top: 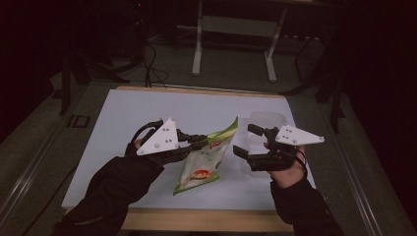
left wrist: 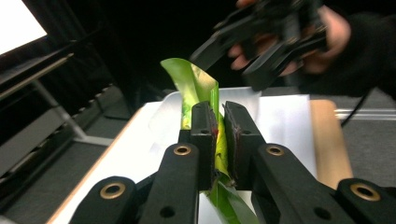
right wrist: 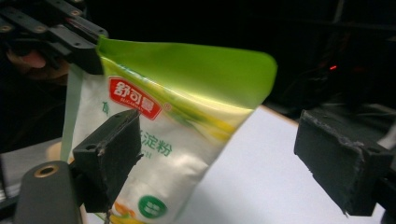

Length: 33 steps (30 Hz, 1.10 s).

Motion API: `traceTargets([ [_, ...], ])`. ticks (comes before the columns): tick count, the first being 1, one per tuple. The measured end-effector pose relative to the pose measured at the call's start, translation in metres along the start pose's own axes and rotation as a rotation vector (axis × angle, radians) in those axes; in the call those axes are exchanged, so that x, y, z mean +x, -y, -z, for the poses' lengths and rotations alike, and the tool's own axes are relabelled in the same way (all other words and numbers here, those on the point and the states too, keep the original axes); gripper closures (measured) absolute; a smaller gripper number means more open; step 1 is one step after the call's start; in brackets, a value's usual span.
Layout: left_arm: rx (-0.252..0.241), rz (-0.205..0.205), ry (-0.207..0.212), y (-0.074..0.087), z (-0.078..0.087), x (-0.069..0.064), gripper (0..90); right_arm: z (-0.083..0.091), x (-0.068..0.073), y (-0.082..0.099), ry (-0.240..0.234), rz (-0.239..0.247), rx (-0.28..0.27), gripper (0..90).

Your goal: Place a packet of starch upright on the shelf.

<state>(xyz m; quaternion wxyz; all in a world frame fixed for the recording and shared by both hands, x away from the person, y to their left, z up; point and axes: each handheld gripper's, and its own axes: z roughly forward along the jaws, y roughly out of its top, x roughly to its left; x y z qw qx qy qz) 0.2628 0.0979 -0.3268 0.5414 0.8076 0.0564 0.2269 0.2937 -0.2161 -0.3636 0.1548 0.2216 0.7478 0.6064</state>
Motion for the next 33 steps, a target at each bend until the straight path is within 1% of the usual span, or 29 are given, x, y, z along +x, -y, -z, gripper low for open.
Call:
traceTargets([
  [1,-0.003,0.001,0.011,-0.001,0.000,-0.001,83.8,-0.003,-0.001,0.001,-0.003,-0.001,0.002,14.7],
  [3,-0.009,-0.003,0.011,-0.004,0.001,-0.003,83.9,-0.010,-0.002,0.004,-0.020,-0.014,0.014,14.7],
  [4,-0.013,-0.001,0.027,-0.005,0.001,-0.003,83.9,-0.012,-0.003,0.005,-0.021,-0.019,0.019,14.7],
  [5,-0.017,-0.006,0.020,-0.006,0.001,-0.004,83.9,-0.015,-0.003,0.007,-0.031,-0.026,0.024,14.8],
  [7,-0.022,-0.003,0.033,-0.008,0.001,-0.005,83.9,-0.019,-0.005,0.009,-0.043,-0.036,0.024,15.7],
  [8,-0.024,-0.010,0.020,-0.009,0.001,-0.006,83.9,-0.020,-0.005,0.009,-0.059,-0.044,0.029,17.0],
  [9,-0.024,-0.010,0.020,-0.009,0.001,-0.006,84.0,-0.020,-0.005,0.009,-0.059,-0.044,0.029,17.0],
  [10,-0.024,-0.007,0.031,-0.011,0.000,-0.007,84.0,-0.021,-0.004,0.010,-0.070,-0.045,0.031,17.3],
  [11,-0.027,-0.010,0.023,-0.011,0.000,-0.007,84.3,-0.021,-0.003,0.011,-0.093,-0.039,0.038,22.8],
  [12,-0.029,-0.009,0.027,-0.012,0.000,-0.007,84.2,-0.021,-0.002,0.011,-0.099,-0.037,0.040,23.0],
  [14,-0.028,-0.010,0.026,-0.012,-0.001,-0.007,84.3,-0.022,-0.001,0.012,-0.114,-0.037,0.051,26.9],
  [15,-0.024,-0.011,0.035,-0.012,-0.002,-0.007,84.3,-0.022,-0.001,0.012,-0.124,-0.035,0.052,27.5],
  [16,-0.018,-0.012,0.029,-0.012,-0.004,-0.007,84.3,-0.023,0.000,0.012,-0.145,-0.039,0.053,32.6],
  [17,-0.018,-0.008,0.030,-0.011,-0.005,-0.006,84.3,-0.024,0.000,0.012,-0.172,-0.040,0.051,34.6],
  [18,-0.012,-0.005,0.034,-0.011,-0.006,-0.006,84.3,-0.025,0.001,0.011,-0.169,-0.036,0.056,36.1],
  [19,-0.009,-0.009,0.019,-0.010,-0.007,-0.006,84.4,-0.027,0.001,0.011,-0.170,-0.032,0.072,39.2],
  [20,-0.007,0.004,0.027,-0.010,-0.007,-0.004,84.4,-0.028,0.001,0.011,-0.167,-0.038,0.084,42.9],
  [21,-0.006,0.009,0.030,-0.009,-0.007,-0.003,84.3,-0.028,0.001,0.011,-0.163,-0.037,0.091,47.5],
  [22,-0.006,0.010,0.021,-0.008,-0.007,-0.003,84.3,-0.029,0.002,0.012,-0.161,-0.038,0.099,50.5],
  [23,-0.003,0.017,0.028,-0.008,-0.006,-0.001,84.4,-0.029,0.003,0.012,-0.149,-0.021,0.108,55.5],
  [24,-0.002,0.019,0.026,-0.007,-0.006,-0.001,84.3,-0.030,0.003,0.012,-0.141,-0.007,0.123,61.2],
  [26,-0.001,0.021,0.030,-0.006,-0.006,-0.001,84.3,-0.030,0.005,0.013,-0.122,-0.006,0.128,68.8],
  [27,0.003,0.017,0.023,-0.006,-0.006,-0.001,84.4,-0.031,0.006,0.013,-0.117,-0.006,0.130,75.2],
  [28,0.002,0.020,0.024,-0.005,-0.006,-0.001,84.3,-0.030,0.006,0.013,-0.113,-0.011,0.132,79.2],
  [29,0.005,0.021,0.025,-0.004,-0.005,-0.001,84.3,-0.030,0.006,0.012,-0.114,-0.022,0.136,80.5],
  [30,0.006,0.024,0.023,-0.004,-0.005,0.000,84.3,-0.030,0.007,0.011,-0.109,-0.023,0.142,81.8],
  [31,0.003,0.032,0.027,-0.003,-0.004,0.001,84.3,-0.030,0.008,0.010,-0.103,-0.013,0.148,82.0],
  [33,-0.007,0.040,0.027,-0.002,-0.003,0.002,84.2,-0.029,0.011,0.006,-0.082,-0.010,0.158,82.5],
])
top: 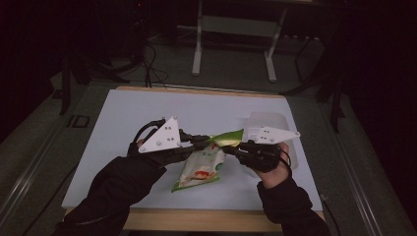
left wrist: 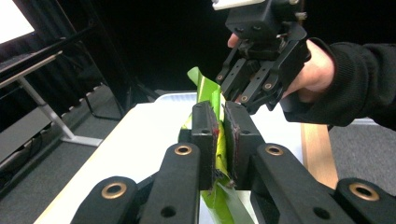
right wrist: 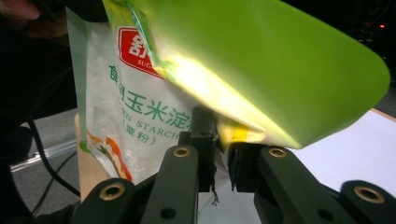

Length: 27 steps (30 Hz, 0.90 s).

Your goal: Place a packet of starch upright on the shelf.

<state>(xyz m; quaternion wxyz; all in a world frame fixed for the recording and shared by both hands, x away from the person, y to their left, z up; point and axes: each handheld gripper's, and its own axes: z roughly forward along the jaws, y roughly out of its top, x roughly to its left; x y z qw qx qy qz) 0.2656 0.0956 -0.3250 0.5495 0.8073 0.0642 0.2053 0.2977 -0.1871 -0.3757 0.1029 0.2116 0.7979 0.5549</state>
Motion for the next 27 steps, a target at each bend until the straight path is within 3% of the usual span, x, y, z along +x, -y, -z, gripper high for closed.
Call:
traceTargets([
  [5,-0.023,-0.001,-0.008,-0.001,0.004,0.001,84.0,0.006,0.005,-0.009,0.047,0.019,-0.014,83.2],
  [14,-0.048,0.010,-0.018,-0.004,0.008,0.004,82.9,0.024,0.007,-0.028,0.070,0.006,-0.060,84.7],
  [19,-0.063,0.013,-0.024,-0.008,0.006,0.006,80.1,0.037,0.008,-0.042,0.096,0.024,-0.101,85.3],
  [21,-0.081,0.030,-0.026,-0.009,0.006,0.008,75.0,0.042,0.008,-0.047,0.106,0.031,-0.113,85.5],
  [23,-0.094,0.057,-0.030,-0.008,0.007,0.011,64.4,0.046,0.008,-0.051,0.129,0.039,-0.122,85.6],
  [27,-0.113,0.089,-0.082,-0.002,0.011,0.013,40.7,0.058,0.001,-0.054,0.166,0.027,-0.148,86.0],
])
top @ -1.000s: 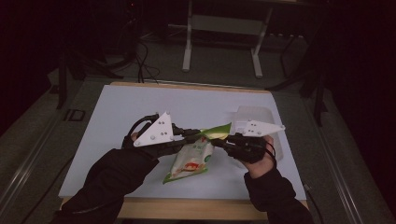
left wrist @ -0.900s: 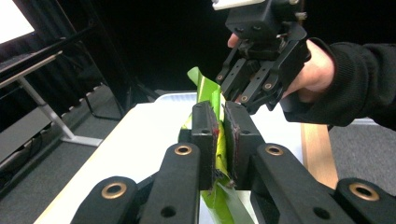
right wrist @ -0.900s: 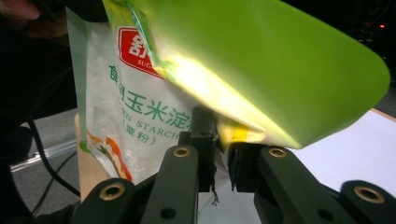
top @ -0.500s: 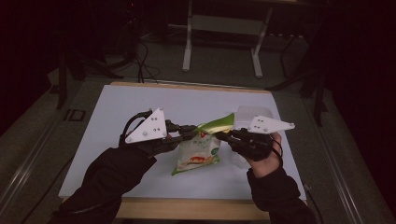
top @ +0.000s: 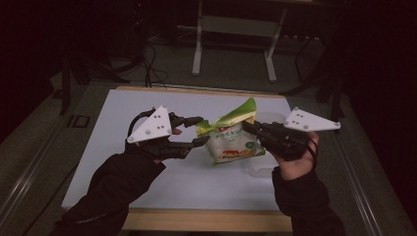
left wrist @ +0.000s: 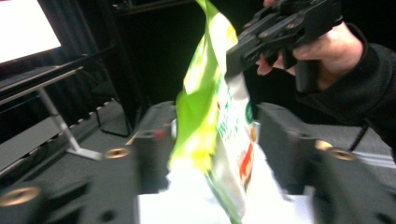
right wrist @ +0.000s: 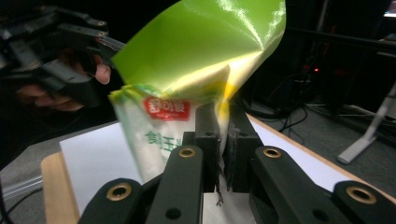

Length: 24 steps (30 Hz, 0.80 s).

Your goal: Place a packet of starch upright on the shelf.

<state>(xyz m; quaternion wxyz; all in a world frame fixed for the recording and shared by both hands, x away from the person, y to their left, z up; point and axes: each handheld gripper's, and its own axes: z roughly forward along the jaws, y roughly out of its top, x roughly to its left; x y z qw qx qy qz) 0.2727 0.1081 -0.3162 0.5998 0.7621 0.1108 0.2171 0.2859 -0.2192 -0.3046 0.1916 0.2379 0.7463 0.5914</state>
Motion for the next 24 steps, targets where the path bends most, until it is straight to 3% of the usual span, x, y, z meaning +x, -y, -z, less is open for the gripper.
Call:
traceTargets([
  [6,0.013,0.095,-0.011,0.013,0.001,0.003,15.5,0.015,-0.018,-0.003,0.050,-0.036,-0.023,86.2],
  [9,0.049,0.101,-0.013,0.026,-0.001,-0.001,9.2,0.024,-0.025,-0.003,0.077,-0.040,-0.035,86.2],
  [11,0.061,0.126,0.007,0.036,-0.003,-0.003,2.4,0.031,-0.031,-0.003,0.096,-0.046,-0.041,86.3],
  [17,0.107,0.200,0.011,0.068,-0.001,-0.006,2.1,0.050,-0.045,0.006,0.157,-0.064,-0.031,86.3],
  [24,0.124,0.273,0.010,0.099,0.004,-0.007,2.0,0.061,-0.065,0.028,0.209,-0.114,-0.004,86.3],
])
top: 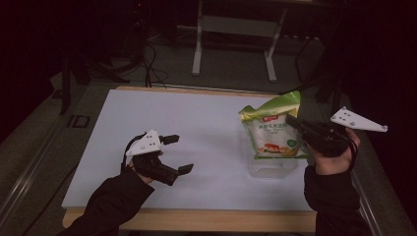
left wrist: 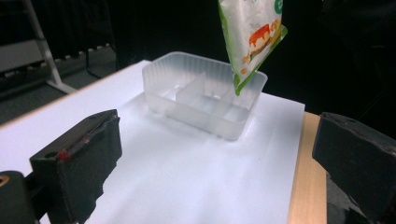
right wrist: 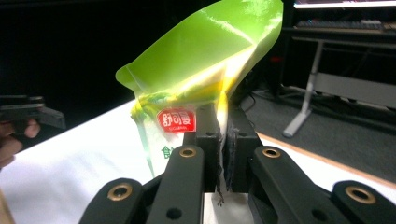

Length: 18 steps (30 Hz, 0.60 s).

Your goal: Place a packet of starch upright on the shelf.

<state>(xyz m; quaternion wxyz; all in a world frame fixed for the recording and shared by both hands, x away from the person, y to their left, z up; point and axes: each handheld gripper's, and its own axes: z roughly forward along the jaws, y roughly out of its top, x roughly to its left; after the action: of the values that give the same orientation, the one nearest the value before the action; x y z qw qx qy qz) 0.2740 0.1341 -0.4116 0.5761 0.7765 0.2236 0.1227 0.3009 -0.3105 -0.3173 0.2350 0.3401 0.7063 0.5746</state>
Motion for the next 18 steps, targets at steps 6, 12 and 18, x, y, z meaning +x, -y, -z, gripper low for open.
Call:
traceTargets([
  [6,-0.005,0.038,-0.011,0.016,0.000,0.003,2.0,-0.010,-0.012,0.021,0.012,-0.041,0.038,86.3],
  [12,0.003,0.045,-0.020,0.025,-0.001,0.005,2.0,-0.023,-0.016,0.042,0.003,-0.088,0.071,86.3],
  [18,0.014,0.054,-0.025,0.032,-0.004,0.007,2.0,-0.031,-0.022,0.065,0.002,-0.135,0.115,86.3],
])
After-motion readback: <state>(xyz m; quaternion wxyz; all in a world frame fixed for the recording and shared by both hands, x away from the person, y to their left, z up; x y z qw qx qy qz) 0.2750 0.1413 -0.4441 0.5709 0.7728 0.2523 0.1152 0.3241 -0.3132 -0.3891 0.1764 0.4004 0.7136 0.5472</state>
